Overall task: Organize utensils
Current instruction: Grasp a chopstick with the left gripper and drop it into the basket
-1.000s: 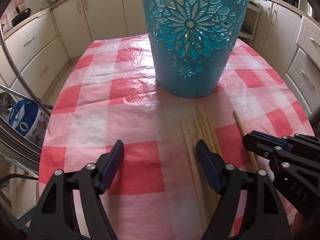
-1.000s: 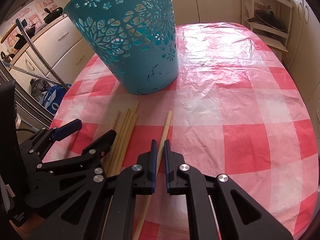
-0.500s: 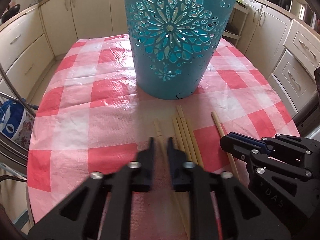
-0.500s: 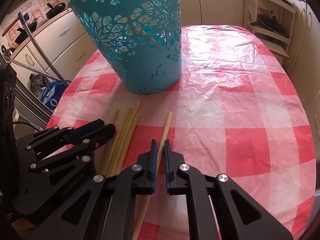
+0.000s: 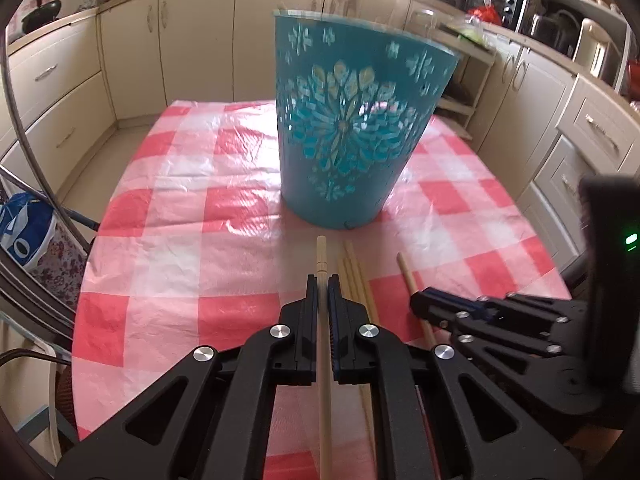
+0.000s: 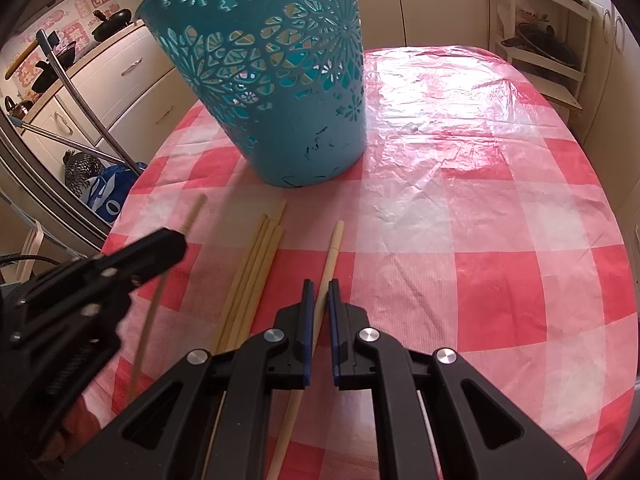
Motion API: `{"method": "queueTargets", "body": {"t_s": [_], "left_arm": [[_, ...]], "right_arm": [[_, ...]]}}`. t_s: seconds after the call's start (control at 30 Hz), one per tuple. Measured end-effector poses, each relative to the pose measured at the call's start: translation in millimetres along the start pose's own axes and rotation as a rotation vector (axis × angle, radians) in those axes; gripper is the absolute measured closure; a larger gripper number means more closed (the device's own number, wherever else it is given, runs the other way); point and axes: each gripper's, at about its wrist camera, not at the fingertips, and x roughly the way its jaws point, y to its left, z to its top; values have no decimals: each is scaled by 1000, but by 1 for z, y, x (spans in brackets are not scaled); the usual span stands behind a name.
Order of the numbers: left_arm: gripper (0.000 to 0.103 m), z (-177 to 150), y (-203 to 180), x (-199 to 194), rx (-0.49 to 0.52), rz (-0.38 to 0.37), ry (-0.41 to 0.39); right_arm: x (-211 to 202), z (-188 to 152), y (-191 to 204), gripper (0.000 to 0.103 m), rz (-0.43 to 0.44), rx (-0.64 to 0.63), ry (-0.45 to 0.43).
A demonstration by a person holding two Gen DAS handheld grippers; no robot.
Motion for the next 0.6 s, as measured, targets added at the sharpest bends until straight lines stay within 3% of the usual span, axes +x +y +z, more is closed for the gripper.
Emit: {"method": "queueTargets", "body": {"t_s": [0.13,0.3,0.47,0.6], "left_arm": [[98,9,7,-30,-34,-43,-81],[98,34,19,-78,-93,-105,-258],[98,77,27,-123,-135,-145,-453],[98,116,19,-133,-129,-160,-558]], "right_arm": [[0,0,0,95,0,0,0],[0,-1,0,95,-1,7,1],[0,0,-1,95,3,15,4],[0,2,-2,95,11,26,7]]}}
